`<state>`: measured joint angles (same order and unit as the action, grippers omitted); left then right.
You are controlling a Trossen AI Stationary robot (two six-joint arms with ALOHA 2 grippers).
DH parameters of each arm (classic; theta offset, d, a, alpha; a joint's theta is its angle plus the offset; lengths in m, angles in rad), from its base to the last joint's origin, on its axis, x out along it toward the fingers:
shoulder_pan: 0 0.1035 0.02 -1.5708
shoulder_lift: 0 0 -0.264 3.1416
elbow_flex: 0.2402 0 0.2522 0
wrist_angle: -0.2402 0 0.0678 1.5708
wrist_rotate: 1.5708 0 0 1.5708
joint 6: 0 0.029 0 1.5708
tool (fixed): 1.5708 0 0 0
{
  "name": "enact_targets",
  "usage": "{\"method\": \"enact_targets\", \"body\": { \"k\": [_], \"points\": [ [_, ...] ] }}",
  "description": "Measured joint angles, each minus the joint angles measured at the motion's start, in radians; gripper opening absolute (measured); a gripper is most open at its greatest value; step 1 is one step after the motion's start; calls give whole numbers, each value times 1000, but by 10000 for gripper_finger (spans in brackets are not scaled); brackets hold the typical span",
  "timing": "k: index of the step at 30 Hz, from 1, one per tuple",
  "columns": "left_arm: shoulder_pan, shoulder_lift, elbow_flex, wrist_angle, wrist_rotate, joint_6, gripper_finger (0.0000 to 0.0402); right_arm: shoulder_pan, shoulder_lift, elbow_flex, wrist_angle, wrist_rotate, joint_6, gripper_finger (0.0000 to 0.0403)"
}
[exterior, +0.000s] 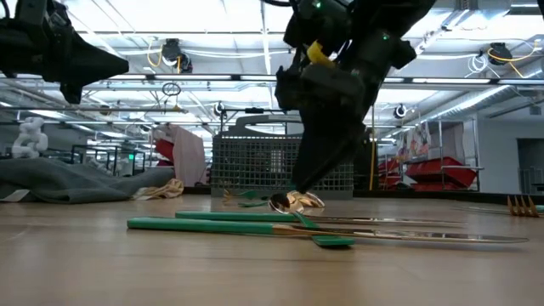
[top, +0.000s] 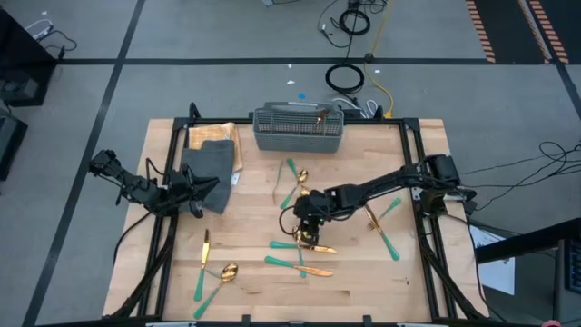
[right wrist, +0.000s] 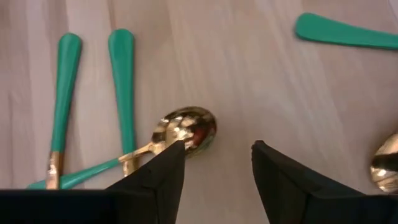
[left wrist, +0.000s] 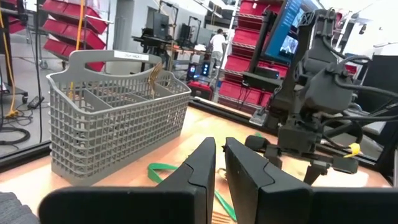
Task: Sort silverware
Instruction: Put the green spoon into the silverware basket
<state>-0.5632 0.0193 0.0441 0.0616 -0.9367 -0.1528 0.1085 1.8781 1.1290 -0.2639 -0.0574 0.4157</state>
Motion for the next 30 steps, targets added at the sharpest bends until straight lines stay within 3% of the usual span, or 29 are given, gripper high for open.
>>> {"method": "enact_targets", "body": {
  "k": [9,17,20,25,30],
  "points": [
    [0,0,0,-17,-6,1,42,-19,15,1,35,-31,-62,185],
    [0,0,0,-38,-6,0,42,-41,100,5,134,-135,-63,183],
    [0,0,0,-41,-7,0,42,-46,109,6,116,-134,-66,150],
    [0,0,0,-46,-8,1,42,-48,111,6,122,-140,-145,20],
    [0,0,0,-48,-10,1,42,-56,106,4,130,-136,-139,5]
  ]
}}
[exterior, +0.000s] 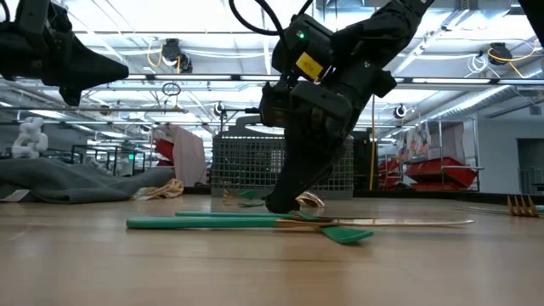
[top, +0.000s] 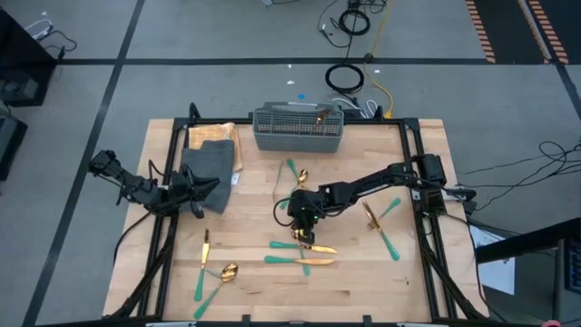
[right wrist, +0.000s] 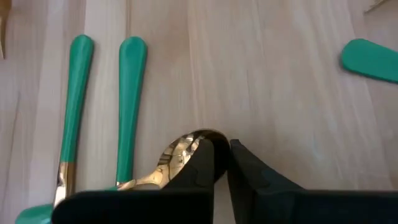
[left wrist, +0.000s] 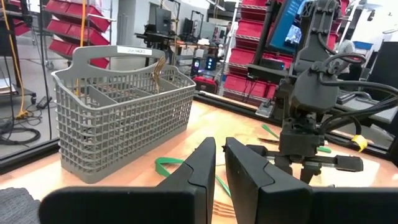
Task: Sort silverware
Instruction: Put the green spoon into the silverware basket
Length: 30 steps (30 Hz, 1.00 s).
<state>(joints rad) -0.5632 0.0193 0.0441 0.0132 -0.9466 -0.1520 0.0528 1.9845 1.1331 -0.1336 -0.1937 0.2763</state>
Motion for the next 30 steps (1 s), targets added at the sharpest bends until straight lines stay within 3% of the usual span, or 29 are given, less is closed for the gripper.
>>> {"method": "enact_targets", "body": {
  "k": [4,14,23,30],
  "points": [
    [0,0,0,0,0,0,42,1,-22,3,-9,56,-2,3],
    [0,0,0,-2,-1,1,42,1,-202,21,-61,357,-73,1],
    [0,0,0,-5,-1,2,42,-42,-343,21,-60,756,-248,1],
    [0,0,0,-8,-2,2,42,-113,-363,21,84,832,-405,1]
  ]
}}
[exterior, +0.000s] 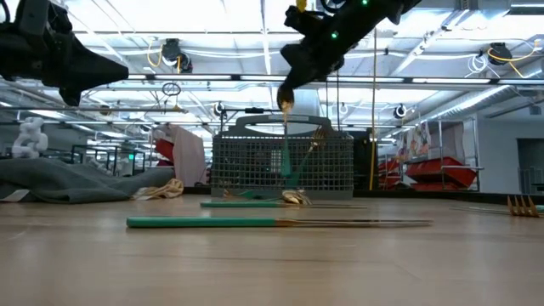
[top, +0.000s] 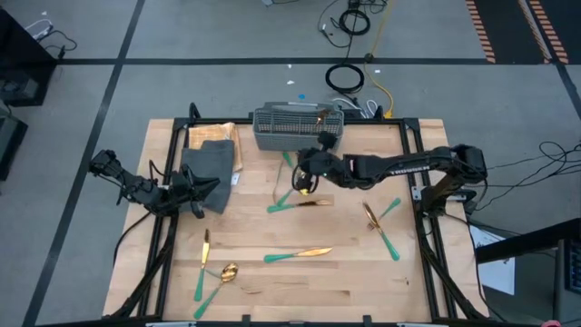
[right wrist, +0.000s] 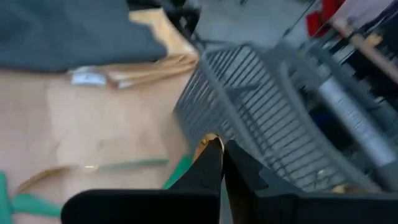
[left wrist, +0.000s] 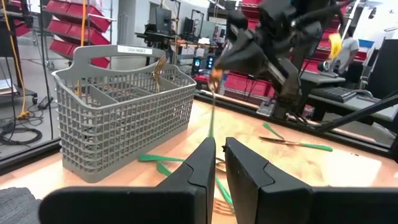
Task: Sort silverware
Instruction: Put the green spoon into the silverware basket
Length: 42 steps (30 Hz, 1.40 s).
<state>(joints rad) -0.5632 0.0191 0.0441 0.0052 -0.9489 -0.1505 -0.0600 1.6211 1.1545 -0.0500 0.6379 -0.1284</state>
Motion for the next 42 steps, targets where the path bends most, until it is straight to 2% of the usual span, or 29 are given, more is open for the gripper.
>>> {"method": "enact_targets", "body": {
  "k": [9,17,21,24,29,32,42],
  "points": [
    [0,0,0,-10,-6,0,42,-104,2,0,411,15,-238,1],
    [0,0,0,-15,-21,0,42,-216,2,1,604,-87,-271,1],
    [0,0,0,-15,-25,0,42,-249,25,59,581,-149,-242,0],
    [0,0,0,-16,-27,0,42,-255,84,165,512,-165,-290,0],
    [0,0,0,-16,-30,-1,42,-254,231,407,260,-175,-318,0],
    [0,0,0,-17,-30,0,42,-253,320,506,147,-173,-329,0],
    [0,0,0,-45,-30,-2,42,-257,505,610,73,-173,-363,0]
  ]
}}
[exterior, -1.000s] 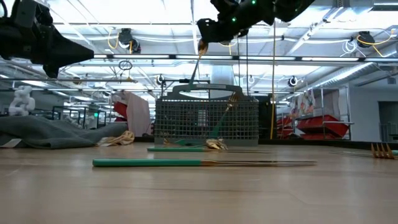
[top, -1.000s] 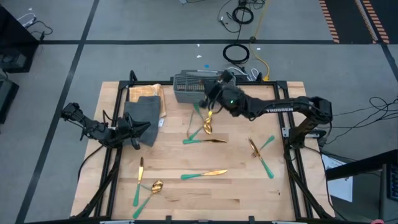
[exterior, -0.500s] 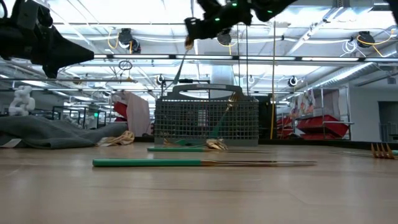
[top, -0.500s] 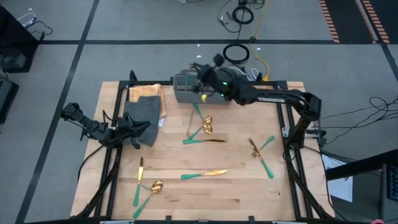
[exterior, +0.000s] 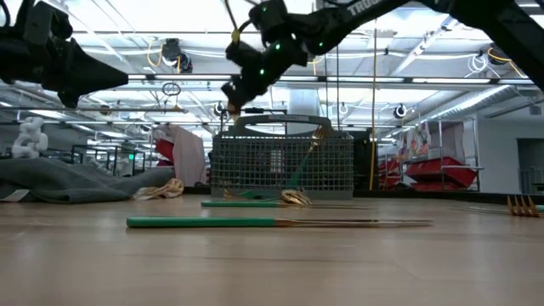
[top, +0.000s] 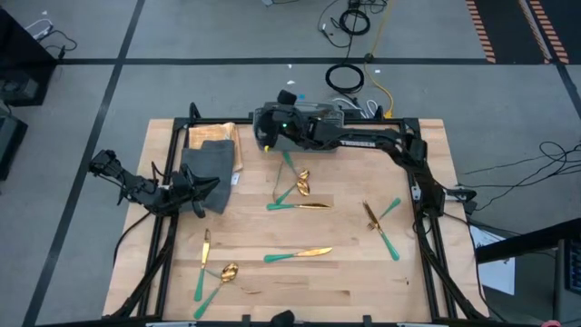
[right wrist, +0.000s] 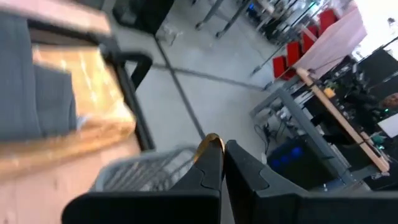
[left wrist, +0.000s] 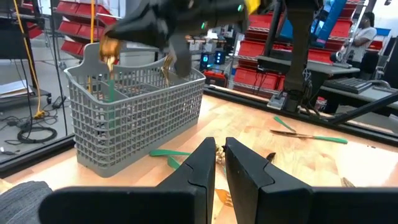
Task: Sort silverware
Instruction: Put the green spoon into the silverware basket, then put the green spoon into the silverware organizer
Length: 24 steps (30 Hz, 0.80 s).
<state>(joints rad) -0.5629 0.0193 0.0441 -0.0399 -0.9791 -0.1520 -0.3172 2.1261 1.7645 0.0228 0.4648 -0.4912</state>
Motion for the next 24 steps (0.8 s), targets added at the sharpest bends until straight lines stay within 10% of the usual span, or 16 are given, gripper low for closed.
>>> {"method": "enact_targets", "body": {
  "k": [18,24],
  "points": [
    [0,0,0,4,-17,-1,42,3,6,17,-35,4,-25,105],
    [0,0,0,1,-17,-1,42,98,-89,131,-335,81,-85,120]
  ]
}}
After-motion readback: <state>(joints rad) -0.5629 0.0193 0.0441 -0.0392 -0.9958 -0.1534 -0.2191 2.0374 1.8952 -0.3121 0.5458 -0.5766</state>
